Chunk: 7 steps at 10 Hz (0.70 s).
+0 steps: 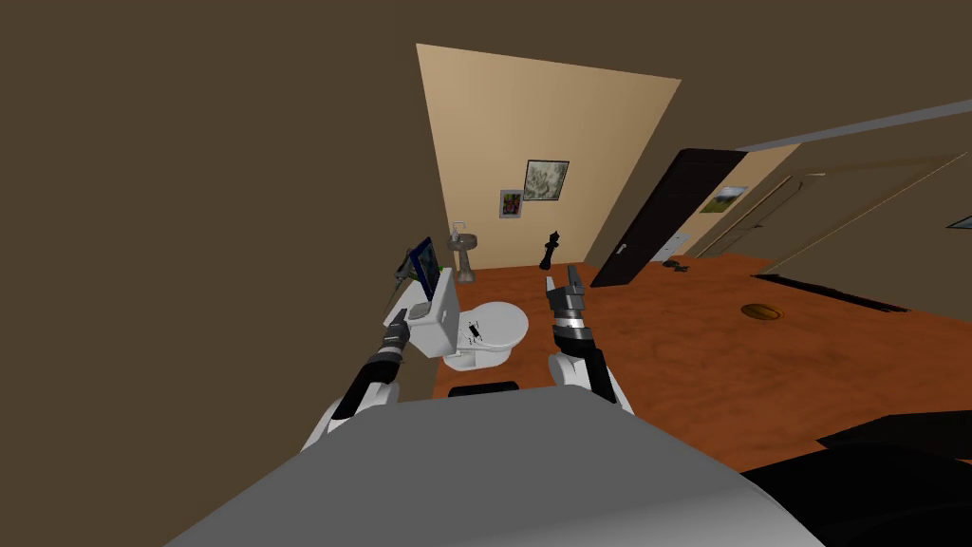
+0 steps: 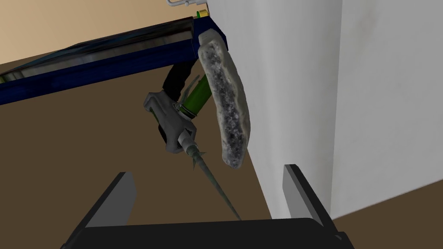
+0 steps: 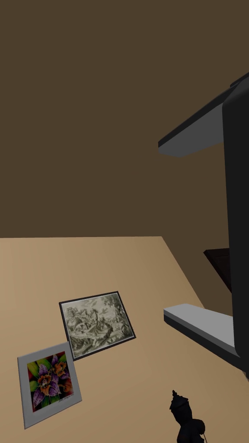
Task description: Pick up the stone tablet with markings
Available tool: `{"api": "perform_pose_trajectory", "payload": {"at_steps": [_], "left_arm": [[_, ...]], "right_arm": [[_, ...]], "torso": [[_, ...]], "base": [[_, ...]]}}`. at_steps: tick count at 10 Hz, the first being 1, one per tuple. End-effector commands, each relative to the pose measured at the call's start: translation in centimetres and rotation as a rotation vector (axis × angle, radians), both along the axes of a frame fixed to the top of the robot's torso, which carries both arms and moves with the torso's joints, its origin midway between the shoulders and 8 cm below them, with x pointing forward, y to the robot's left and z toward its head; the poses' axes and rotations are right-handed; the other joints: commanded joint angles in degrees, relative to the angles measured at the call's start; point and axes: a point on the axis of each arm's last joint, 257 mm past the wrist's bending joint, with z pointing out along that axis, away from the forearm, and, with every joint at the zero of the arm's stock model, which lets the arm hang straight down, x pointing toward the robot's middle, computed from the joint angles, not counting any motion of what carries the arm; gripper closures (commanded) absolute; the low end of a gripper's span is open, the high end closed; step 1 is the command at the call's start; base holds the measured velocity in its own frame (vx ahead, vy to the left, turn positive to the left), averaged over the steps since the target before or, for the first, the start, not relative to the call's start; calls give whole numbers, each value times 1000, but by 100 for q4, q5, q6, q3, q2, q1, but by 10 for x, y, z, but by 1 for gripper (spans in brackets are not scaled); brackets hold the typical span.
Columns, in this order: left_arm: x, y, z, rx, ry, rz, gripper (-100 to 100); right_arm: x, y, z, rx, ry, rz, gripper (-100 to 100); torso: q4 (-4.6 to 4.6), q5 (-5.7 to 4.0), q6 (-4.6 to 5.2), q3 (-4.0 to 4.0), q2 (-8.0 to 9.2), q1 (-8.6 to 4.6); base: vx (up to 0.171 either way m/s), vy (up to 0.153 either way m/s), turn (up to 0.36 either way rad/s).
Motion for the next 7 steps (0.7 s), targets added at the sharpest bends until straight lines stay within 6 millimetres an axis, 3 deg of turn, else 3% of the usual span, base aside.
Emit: {"api": "perform_pose_trajectory", "payload": {"at_steps": [1,7], "left_arm": [[8,5,1,3,-1,9,-100],[37,22,11,10,-13,44,-100]], "right_arm": [[0,0,0,0,0,0,0],[0,0,0,0,0,0,0]], "torso": [[0,0,0,0,0,0],[2,-1,0,4,7,-4]], "base": [[-37,-1,-70],[-41,-3,-55]]}}
